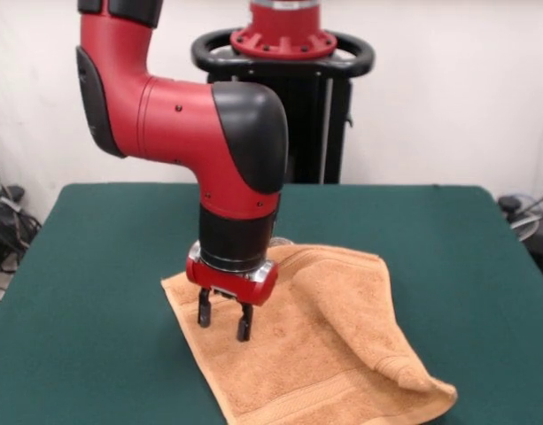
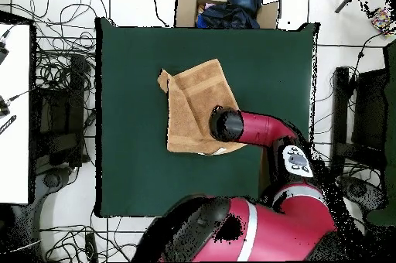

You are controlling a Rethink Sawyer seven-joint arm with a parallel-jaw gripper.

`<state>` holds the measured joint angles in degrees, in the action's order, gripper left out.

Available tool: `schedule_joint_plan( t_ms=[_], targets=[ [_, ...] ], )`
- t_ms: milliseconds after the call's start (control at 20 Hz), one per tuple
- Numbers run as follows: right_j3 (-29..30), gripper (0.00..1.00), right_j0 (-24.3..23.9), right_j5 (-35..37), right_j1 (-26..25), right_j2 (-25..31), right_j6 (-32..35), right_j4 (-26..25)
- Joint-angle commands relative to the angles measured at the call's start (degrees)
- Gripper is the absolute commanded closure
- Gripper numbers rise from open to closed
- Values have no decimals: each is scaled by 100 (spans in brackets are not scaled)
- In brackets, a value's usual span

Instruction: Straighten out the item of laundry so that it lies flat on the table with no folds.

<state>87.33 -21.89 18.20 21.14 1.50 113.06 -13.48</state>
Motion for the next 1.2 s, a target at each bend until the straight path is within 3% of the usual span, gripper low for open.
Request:
schedule_joint_plan(
  t_ms=[50, 200, 350, 650, 950, 1200],
  targets=[
    [942, 0, -14, -299, -534, 181, 83, -618],
    [663, 0, 633, -810, -713, -510, 685, -621],
    [286, 0, 1464, -1542, -1233, -1410, 1418, -322],
    [-123, 0, 2771, -2111, -2331, -2723, 2000, 1181],
    [-194, 0, 3325, -1917, -2823, -3180, 1666, 2315],
    [-188, 0, 3439, -1885, -2996, -3246, 1393, 2838]
  ],
)
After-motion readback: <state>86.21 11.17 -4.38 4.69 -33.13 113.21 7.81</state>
